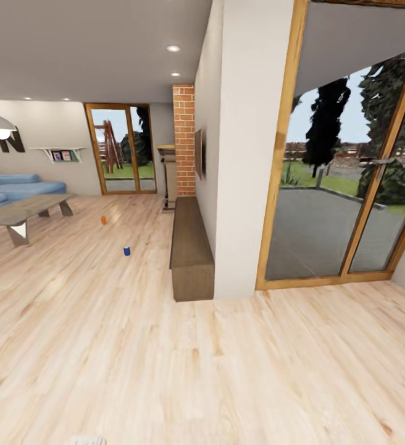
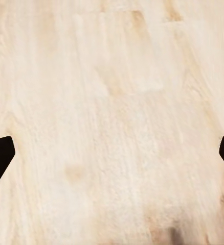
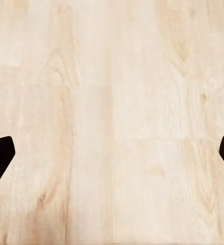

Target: Put the three can of soda from the living room inside the tash can in the kitchen.

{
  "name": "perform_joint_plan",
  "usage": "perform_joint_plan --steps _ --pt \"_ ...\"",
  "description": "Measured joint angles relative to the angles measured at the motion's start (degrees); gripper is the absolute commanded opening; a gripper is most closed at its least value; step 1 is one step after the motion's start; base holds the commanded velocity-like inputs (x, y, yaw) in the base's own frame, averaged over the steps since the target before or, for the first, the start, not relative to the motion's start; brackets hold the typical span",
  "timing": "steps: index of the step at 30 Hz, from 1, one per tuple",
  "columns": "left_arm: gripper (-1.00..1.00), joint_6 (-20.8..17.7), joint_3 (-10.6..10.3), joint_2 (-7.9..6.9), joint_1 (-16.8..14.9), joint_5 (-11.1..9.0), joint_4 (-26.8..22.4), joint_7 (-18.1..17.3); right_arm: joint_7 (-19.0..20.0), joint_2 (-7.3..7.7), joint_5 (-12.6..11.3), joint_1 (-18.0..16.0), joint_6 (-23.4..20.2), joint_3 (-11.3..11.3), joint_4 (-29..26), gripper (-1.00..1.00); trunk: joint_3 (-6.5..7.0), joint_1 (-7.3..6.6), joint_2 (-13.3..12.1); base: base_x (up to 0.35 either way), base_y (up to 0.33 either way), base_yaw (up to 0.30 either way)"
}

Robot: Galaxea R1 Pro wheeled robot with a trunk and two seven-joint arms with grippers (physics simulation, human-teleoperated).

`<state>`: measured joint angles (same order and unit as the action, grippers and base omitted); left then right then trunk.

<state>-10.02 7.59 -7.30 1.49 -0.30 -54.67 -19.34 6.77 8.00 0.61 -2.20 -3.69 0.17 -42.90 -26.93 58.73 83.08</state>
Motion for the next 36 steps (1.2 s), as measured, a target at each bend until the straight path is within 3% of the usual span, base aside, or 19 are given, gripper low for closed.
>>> perform_joint_plan --steps 36 --pt "1.00 -0.03 -0.02 0.00 0.00 -0.01 0.00 0.00 0.00 0.35 0.00 0.00 0.00 0.00 0.01 1.00 0.00 0.00 0.00 0.000 0.000 -0.273"
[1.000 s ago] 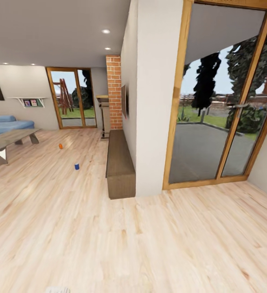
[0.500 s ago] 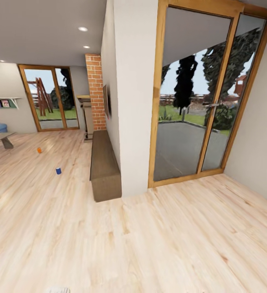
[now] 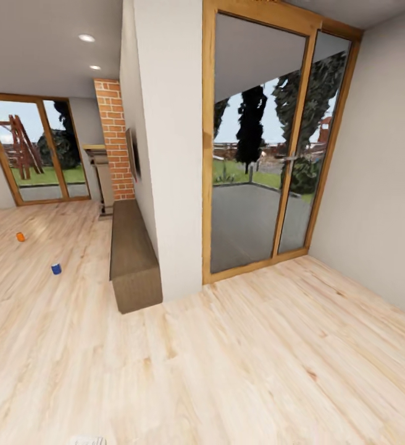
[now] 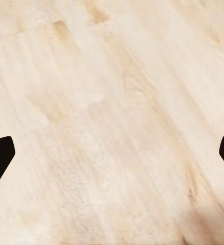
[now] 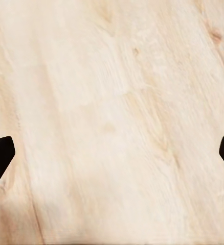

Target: Put the three can of soda from the living room inside the tash can in the kitchen.

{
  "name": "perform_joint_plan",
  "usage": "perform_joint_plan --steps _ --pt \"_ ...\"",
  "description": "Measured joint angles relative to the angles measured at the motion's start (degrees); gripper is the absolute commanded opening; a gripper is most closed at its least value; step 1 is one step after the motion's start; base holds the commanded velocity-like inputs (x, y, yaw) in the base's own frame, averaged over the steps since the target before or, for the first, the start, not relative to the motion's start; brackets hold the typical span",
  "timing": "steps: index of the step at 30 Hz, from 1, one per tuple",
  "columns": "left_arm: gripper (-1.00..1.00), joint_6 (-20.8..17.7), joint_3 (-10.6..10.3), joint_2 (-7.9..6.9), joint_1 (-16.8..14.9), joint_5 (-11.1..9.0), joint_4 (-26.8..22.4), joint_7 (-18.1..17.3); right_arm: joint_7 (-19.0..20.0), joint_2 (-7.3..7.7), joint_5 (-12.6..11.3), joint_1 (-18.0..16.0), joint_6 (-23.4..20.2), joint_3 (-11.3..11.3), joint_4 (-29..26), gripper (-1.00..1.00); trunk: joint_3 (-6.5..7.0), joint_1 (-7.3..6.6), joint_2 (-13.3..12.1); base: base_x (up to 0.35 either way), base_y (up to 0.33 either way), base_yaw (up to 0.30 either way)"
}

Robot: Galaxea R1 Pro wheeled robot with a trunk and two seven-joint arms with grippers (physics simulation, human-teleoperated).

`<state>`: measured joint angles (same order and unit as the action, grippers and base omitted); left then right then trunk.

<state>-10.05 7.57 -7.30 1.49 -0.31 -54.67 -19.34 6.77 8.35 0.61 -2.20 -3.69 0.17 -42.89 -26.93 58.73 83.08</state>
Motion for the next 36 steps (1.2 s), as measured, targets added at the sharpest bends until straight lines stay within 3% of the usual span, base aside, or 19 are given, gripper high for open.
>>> perform_joint_plan --steps 36 --pt "1.00 -0.05 -0.02 0.00 0.00 -0.04 0.00 0.00 0.00 0.00 0.00 0.00 0.00 0.00 0.00 1.00 0.00 0.00 0.00 0.000 0.000 -0.278"
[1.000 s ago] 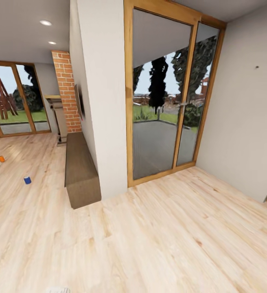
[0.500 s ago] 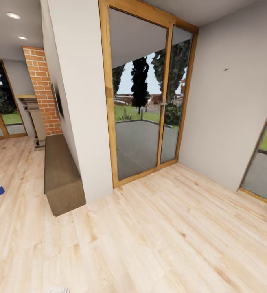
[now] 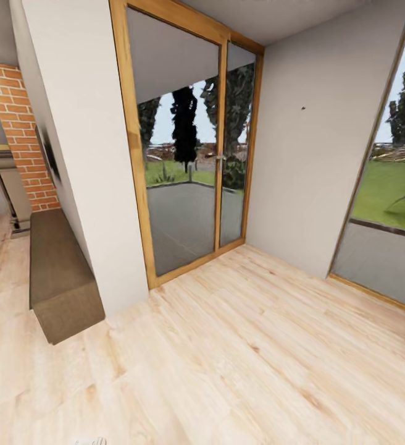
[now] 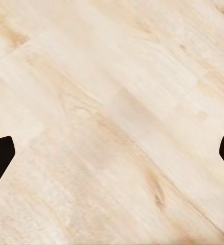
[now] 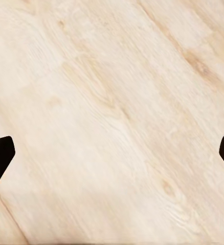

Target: Put the three can of soda from the living room inside the tash can in the kitchen.

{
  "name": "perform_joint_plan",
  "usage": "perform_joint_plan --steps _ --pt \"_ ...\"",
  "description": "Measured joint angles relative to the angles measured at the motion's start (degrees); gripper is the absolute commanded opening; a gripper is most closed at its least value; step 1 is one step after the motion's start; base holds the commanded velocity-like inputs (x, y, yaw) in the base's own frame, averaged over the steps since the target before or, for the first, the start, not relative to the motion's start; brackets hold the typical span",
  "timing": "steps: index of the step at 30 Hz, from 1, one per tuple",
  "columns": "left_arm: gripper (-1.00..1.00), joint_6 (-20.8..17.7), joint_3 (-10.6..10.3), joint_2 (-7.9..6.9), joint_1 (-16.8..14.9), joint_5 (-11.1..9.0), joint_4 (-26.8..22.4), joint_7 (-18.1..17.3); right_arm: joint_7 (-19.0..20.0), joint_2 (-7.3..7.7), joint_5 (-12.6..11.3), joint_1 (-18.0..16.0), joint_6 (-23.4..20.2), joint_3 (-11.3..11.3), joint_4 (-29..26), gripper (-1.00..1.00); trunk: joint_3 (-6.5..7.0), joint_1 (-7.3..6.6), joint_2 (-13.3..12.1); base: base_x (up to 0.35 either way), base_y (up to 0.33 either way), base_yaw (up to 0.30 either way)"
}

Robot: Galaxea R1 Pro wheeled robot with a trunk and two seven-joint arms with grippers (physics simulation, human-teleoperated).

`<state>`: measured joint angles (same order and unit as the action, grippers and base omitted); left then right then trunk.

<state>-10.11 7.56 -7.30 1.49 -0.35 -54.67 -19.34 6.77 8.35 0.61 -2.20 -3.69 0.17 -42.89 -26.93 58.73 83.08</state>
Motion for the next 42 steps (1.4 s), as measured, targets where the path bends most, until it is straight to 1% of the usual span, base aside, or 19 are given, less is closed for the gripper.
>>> perform_joint_plan --steps 42 --pt "1.00 0.07 0.00 0.00 0.00 0.04 0.00 0.00 0.00 0.00 0.00 0.00 0.00 0.00 0.00 1.00 0.00 0.00 0.00 0.000 0.000 -0.278"
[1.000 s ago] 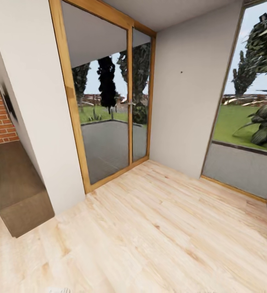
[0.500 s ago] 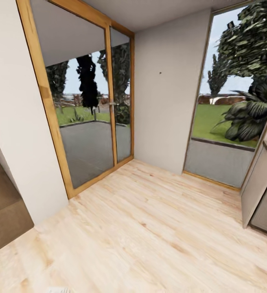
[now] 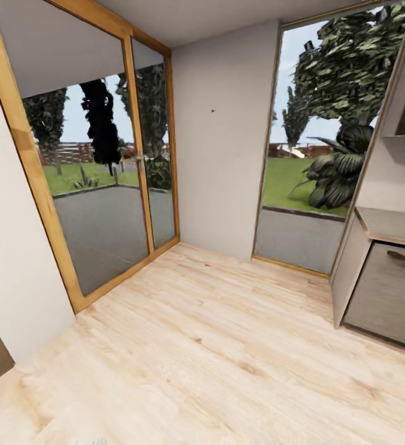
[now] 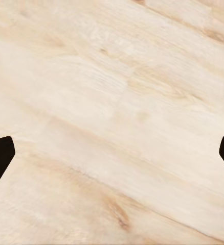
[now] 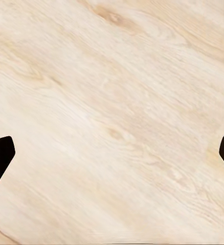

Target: Put the three can of soda from the living room inside the tash can in the kitchen.

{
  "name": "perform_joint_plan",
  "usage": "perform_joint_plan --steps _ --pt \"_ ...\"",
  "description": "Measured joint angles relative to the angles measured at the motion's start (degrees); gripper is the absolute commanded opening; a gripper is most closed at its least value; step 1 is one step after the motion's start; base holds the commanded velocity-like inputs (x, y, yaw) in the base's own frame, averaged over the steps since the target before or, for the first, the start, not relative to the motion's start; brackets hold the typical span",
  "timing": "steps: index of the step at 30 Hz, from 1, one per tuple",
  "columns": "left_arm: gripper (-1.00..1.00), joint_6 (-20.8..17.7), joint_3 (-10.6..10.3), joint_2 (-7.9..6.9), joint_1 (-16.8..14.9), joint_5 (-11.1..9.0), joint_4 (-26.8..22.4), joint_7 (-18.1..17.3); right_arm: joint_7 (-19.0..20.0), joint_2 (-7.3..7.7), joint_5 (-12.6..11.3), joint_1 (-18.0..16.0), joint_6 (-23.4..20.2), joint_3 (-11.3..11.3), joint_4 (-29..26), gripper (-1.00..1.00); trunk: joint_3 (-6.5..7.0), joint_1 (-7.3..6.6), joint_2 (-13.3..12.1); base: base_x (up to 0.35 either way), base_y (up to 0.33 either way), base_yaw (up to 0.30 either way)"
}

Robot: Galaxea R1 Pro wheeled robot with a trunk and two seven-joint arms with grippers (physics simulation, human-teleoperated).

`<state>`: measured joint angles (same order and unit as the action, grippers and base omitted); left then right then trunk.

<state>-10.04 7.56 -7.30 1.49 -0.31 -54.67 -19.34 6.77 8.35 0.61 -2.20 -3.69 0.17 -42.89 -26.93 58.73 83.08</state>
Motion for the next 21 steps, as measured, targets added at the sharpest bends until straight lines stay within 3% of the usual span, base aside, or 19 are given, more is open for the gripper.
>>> perform_joint_plan --steps 21 --pt "1.00 -0.07 0.00 0.00 0.00 0.00 0.00 0.00 0.00 0.00 0.00 0.00 0.00 0.00 0.06 1.00 0.00 0.00 0.00 0.000 0.000 -0.278"
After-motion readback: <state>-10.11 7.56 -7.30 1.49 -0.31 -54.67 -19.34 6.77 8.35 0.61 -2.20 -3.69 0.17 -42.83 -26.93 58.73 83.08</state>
